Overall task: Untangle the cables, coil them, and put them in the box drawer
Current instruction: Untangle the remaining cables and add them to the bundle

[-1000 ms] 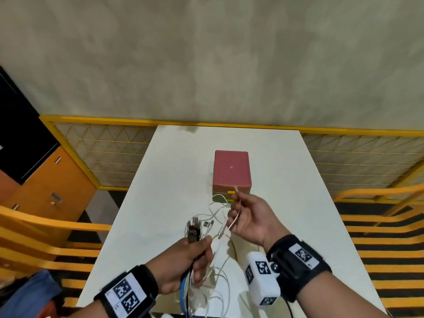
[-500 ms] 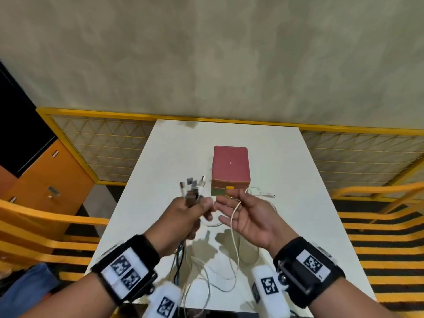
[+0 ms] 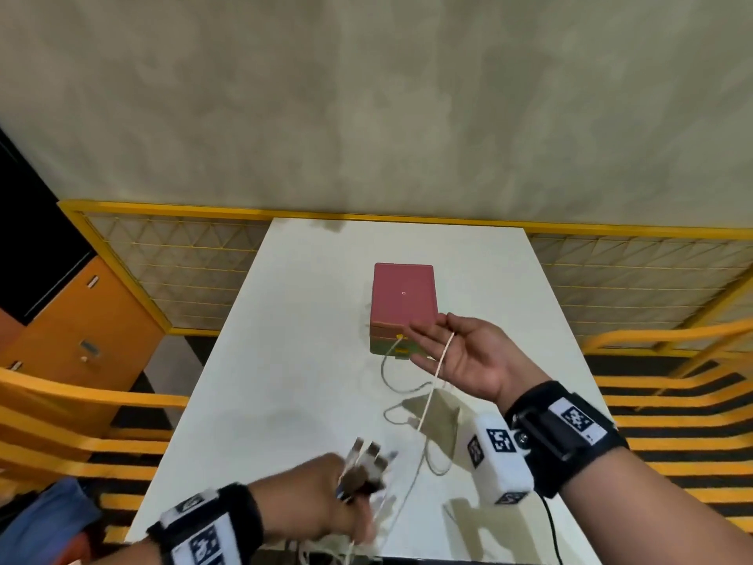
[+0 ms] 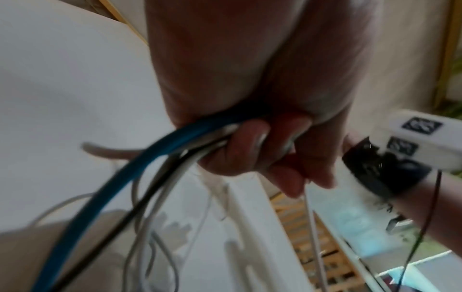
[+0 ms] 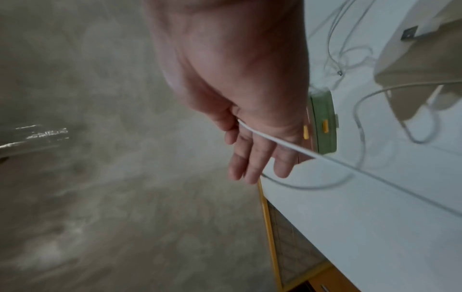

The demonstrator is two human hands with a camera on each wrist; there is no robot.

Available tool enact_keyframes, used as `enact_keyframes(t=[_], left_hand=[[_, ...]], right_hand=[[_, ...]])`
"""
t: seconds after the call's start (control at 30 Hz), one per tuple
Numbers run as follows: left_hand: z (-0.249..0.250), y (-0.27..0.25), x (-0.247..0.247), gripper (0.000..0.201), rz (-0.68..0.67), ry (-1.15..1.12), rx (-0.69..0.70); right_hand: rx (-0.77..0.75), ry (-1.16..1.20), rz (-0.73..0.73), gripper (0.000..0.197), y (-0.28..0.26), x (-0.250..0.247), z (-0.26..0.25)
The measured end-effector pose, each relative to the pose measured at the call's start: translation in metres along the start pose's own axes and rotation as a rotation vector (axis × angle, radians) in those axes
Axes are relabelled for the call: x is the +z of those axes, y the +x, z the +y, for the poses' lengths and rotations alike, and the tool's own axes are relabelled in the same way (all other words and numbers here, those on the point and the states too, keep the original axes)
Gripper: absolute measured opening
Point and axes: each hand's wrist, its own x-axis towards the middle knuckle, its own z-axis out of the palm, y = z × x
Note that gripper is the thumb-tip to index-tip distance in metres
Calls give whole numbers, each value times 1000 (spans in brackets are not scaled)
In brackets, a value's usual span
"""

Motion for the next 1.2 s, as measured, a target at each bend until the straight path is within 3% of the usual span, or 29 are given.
enact_keyframes(t=[0.07, 0.1, 0.17, 0.27, 0.37, 0.47, 0.6, 0.8, 1.0, 1.1, 1.2], left_hand=[[-18, -15, -5, 43, 16, 324, -51], [-21, -21, -8, 46, 5, 289, -55], [-24, -23, -15, 43, 24, -148, -43], [-9, -9, -28, 34, 258, -633, 3], [18, 23, -36, 28, 466, -759, 99], [43, 61, -30, 5, 516, -778, 140], [47, 90, -23, 17, 579, -821, 91], [27, 85, -30, 18, 462, -850, 87], [-23, 38, -16, 26, 38, -498, -18], [-34, 33, -28, 27, 76, -572, -24], [-22, 42, -46, 20, 311, -741, 7]], right_hand=[[15, -19, 16, 26, 4, -7, 0], [21, -31, 22, 26, 5, -9, 3], [19, -44, 35, 28, 9, -12, 11], [9, -95, 32, 30, 10, -12, 26], [8, -145, 2, 33, 8, -6, 40], [-1, -144, -31, 33, 12, 5, 52], [-10, -124, -62, 33, 14, 23, 58], [52, -81, -4, 35, 20, 30, 50], [47, -78, 121, 29, 27, 25, 17], [53, -134, 154, 33, 28, 24, 21], [31, -112, 171, 32, 25, 25, 33]])
